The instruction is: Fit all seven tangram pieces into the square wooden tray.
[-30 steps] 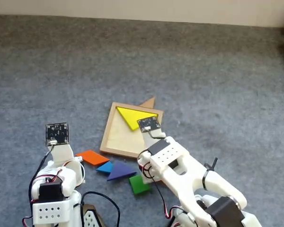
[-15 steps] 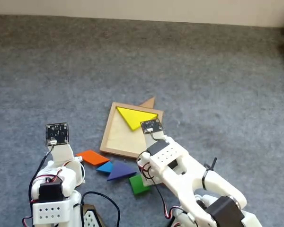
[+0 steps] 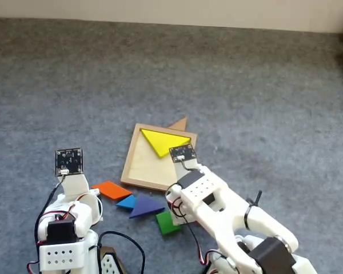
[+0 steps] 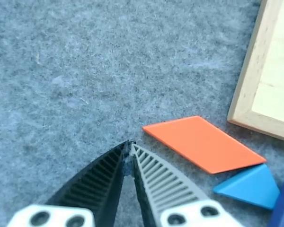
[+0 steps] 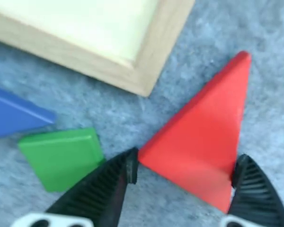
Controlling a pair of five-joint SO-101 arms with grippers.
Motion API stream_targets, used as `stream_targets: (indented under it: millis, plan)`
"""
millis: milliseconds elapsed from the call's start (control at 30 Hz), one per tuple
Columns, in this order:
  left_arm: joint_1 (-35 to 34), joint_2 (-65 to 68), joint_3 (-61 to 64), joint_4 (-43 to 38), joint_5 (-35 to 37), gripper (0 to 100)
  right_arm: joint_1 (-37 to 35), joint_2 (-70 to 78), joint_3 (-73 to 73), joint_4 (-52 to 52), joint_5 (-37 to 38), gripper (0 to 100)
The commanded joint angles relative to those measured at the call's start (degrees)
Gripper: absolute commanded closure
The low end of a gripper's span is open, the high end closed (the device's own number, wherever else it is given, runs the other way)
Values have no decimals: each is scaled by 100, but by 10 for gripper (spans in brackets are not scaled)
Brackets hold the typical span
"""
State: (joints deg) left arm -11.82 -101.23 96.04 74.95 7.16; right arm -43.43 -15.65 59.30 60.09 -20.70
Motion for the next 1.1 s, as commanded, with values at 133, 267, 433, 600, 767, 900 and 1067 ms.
stream_targets:
  millis: [133, 267, 433, 600, 767, 900, 1067]
  plan:
    - [57, -303, 110, 26, -53, 994, -110, 75, 84, -268, -299, 680]
    - [57, -303, 110, 26, -53, 994, -101, 66, 66, -268, -316, 680]
    - [57, -303, 110, 26, -53, 994, 22, 22, 22, -268, -325, 680]
    - [57, -303, 110, 26, -53, 994, 435, 22, 22, -268, -325, 680]
    - [57, -303, 110, 26, -53, 994, 426, 22, 13, -277, -352, 680]
    - [57, -303, 110, 26, -53, 994, 426, 22, 13, -426, -642, 680]
    - [57, -303, 110, 26, -53, 994, 426, 22, 22, -593, -677, 680]
